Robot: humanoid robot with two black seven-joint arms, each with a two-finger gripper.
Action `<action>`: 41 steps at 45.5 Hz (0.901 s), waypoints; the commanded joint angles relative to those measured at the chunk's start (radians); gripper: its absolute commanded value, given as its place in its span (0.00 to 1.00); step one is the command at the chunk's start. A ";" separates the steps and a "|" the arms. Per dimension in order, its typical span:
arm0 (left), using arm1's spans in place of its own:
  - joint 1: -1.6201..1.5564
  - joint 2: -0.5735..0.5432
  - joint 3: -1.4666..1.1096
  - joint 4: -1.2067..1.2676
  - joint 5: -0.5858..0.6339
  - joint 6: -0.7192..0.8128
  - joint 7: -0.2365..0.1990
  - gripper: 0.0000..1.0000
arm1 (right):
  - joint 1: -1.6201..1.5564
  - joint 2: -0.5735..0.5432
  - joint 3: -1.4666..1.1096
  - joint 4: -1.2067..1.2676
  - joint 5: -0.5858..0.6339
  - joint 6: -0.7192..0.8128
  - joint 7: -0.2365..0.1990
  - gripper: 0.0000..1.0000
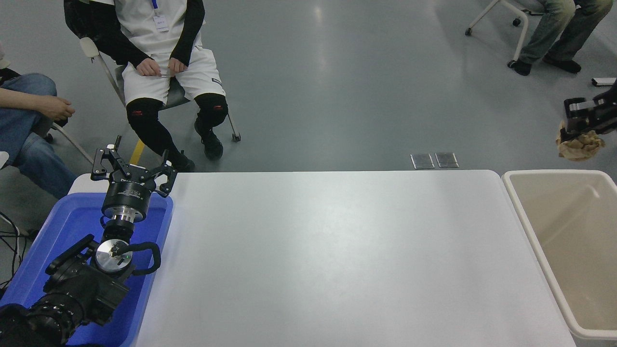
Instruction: Pick up paper ball place in dustbin
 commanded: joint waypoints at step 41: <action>0.000 0.000 0.000 0.000 0.000 0.001 0.000 0.99 | -1.099 -0.162 0.717 -0.924 0.232 0.000 0.002 0.00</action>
